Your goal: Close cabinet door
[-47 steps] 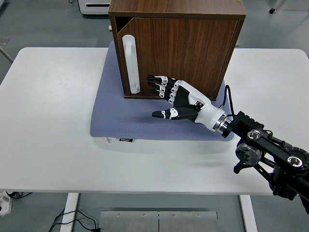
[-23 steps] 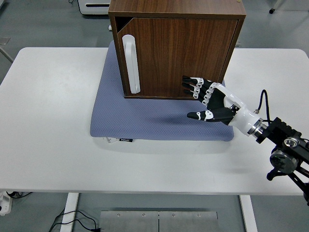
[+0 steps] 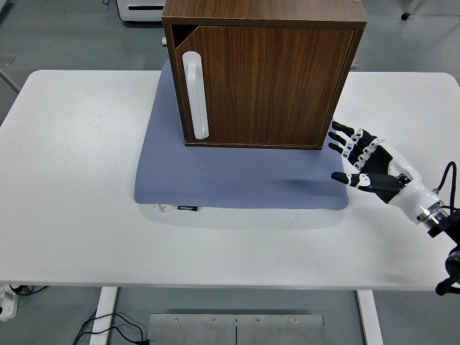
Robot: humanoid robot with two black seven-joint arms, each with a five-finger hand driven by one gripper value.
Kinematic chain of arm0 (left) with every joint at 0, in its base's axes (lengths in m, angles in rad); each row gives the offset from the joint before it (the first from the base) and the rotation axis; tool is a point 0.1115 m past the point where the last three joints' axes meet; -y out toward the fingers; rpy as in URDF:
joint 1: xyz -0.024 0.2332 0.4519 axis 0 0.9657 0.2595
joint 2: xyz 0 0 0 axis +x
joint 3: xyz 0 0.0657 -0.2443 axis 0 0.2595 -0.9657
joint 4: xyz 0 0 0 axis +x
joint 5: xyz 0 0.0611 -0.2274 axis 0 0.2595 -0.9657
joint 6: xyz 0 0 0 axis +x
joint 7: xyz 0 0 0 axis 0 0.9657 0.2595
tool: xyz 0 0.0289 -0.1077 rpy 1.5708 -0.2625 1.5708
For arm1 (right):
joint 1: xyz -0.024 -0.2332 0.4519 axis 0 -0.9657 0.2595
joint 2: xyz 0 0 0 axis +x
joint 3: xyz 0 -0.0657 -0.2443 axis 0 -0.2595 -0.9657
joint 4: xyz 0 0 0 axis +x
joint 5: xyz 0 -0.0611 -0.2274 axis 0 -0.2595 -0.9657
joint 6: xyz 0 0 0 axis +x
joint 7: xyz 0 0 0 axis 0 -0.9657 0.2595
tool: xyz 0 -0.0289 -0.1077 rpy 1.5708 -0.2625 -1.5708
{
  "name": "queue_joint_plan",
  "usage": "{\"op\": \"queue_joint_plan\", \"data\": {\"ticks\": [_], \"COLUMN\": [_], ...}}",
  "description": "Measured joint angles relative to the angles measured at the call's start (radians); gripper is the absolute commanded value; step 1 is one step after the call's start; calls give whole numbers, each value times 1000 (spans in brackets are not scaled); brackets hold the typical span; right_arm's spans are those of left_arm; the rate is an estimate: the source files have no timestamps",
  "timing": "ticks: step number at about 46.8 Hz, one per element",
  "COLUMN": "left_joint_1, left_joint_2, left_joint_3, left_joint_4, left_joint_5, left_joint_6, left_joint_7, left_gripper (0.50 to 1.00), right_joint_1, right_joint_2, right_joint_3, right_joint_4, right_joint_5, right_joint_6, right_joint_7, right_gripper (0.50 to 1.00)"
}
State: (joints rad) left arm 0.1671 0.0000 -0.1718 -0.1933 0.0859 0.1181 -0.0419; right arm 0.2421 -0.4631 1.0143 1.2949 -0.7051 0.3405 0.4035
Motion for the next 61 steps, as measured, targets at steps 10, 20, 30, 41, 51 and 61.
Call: {"op": "queue_joint_plan", "data": {"ticks": [10,20,30,41,51,61], "left_joint_1": [0,0,0,0,0,0], "left_joint_2": [0,0,0,0,0,0], "left_joint_3": [0,0,0,0,0,0], "left_joint_4": [0,0,0,0,0,0], "left_joint_5": [0,0,0,0,0,0], "left_joint_6": [0,0,0,0,0,0], "left_joint_7": [0,0,0,0,0,0], "left_gripper": [1000,1000,1000,1000,1000,1000], "right_joint_1": [-57,-52,12,99,171,224], "right_joint_2": [7,49,124,207,246,263], "right_joint_3": [137,203,227,227,227,228], "right_joint_4": [-12,-46,-154,-269,-378,-440], "right_joint_5": [10,92,129,164,220,275], "right_joint_6": [-10,-71,-121,-164,-172,-178], "right_joint_7": [-1,-2,-3,-3,-3,-3], "right_gripper": [1000,1000,1000,1000,1000,1000]}}
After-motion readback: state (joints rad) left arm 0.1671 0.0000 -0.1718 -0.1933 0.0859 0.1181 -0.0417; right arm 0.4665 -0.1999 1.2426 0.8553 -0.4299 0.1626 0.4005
